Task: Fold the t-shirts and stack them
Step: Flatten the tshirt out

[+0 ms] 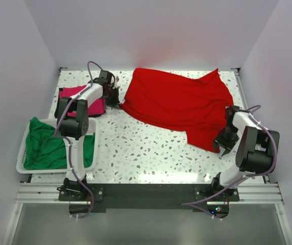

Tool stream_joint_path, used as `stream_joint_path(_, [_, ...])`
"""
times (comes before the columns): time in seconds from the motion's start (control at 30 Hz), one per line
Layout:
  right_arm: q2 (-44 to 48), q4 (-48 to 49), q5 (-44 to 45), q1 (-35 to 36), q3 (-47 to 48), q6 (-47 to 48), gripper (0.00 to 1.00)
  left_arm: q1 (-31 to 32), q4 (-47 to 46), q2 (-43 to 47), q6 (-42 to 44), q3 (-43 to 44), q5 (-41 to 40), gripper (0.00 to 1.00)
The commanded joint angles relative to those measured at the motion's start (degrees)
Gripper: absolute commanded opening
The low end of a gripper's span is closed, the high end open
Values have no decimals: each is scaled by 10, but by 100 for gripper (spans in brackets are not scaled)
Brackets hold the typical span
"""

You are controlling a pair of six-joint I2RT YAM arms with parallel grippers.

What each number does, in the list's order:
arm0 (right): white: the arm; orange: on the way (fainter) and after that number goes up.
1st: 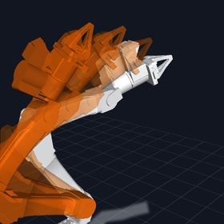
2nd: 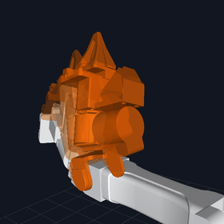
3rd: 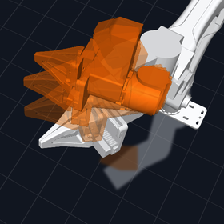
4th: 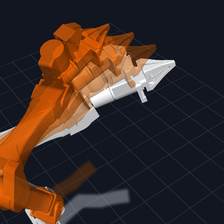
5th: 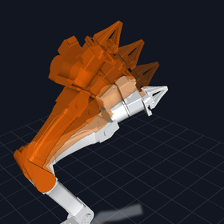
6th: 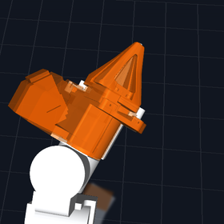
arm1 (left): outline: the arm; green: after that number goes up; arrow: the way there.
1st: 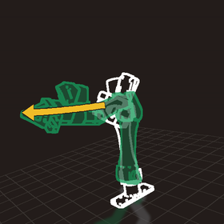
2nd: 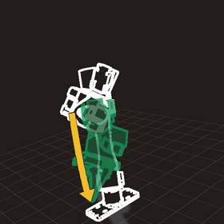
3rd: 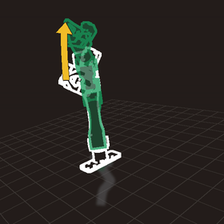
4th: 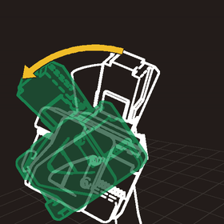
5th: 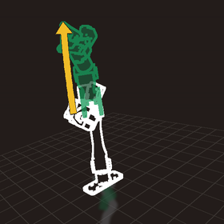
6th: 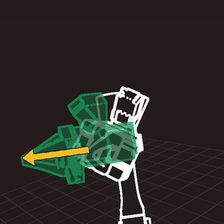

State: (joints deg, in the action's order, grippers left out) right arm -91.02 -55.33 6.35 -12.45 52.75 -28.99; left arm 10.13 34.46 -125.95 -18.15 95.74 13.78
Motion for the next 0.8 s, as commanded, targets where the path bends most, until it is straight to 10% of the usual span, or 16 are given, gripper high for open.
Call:
stream_joint_path(0.0, [-13,22,13,-6,15,3,47,-7,-9,24,16,-2,14,0])
stream_joint_path(0.4, [-70,80,-12,-9,22,8,34,-7,-2,26,20,4,14,0])
stream_joint_path(0.77, [-79,71,-24,-9,25,18,0,-7,3,25,26,4,12,0])
